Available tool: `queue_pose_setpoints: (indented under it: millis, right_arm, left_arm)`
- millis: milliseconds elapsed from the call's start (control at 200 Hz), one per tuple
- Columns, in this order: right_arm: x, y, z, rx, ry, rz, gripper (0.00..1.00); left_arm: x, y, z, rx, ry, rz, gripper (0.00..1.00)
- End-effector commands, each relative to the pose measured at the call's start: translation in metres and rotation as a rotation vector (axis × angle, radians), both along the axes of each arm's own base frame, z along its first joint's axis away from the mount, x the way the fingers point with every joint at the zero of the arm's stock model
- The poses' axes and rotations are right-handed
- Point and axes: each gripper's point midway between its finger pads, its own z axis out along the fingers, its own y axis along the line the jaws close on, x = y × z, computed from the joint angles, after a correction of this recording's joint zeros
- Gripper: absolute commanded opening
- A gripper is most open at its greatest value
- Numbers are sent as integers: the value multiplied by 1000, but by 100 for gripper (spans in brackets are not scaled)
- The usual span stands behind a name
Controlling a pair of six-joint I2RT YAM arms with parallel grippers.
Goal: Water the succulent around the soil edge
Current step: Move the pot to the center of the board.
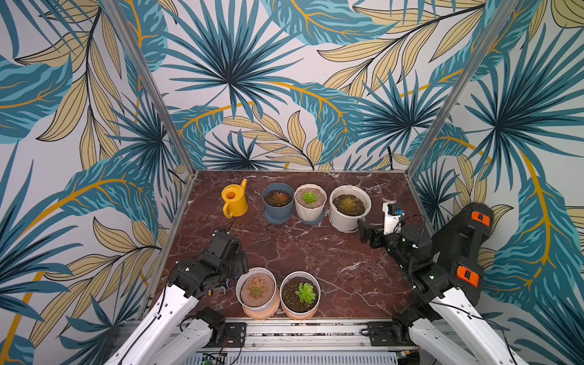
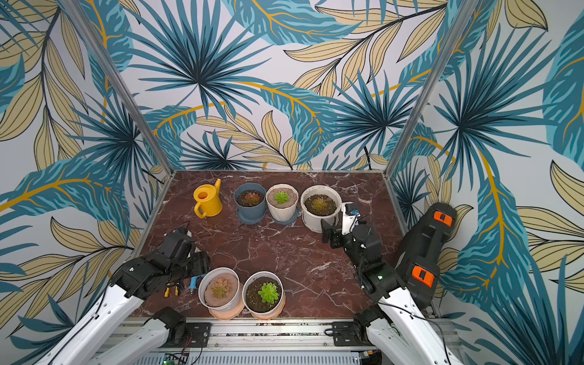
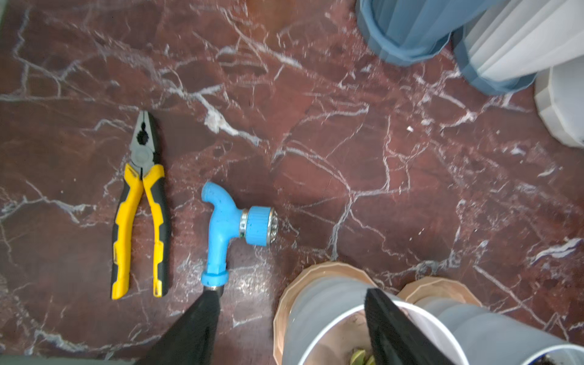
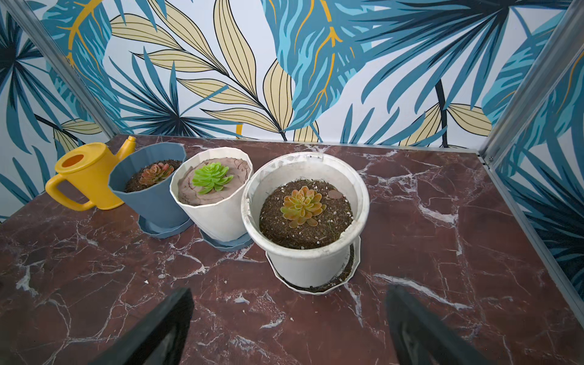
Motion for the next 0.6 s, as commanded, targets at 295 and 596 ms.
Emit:
queue_pose_setpoints:
  millis: [295, 596]
  right_arm:
    - [-8, 45, 22, 68, -59, 257, 100]
    - [-9, 54, 15, 58, -1, 305, 99]
  left_arm:
    - [-8, -22, -29, -60, 153, -36, 53]
    - [-5, -25, -32, -43, 160, -70, 46]
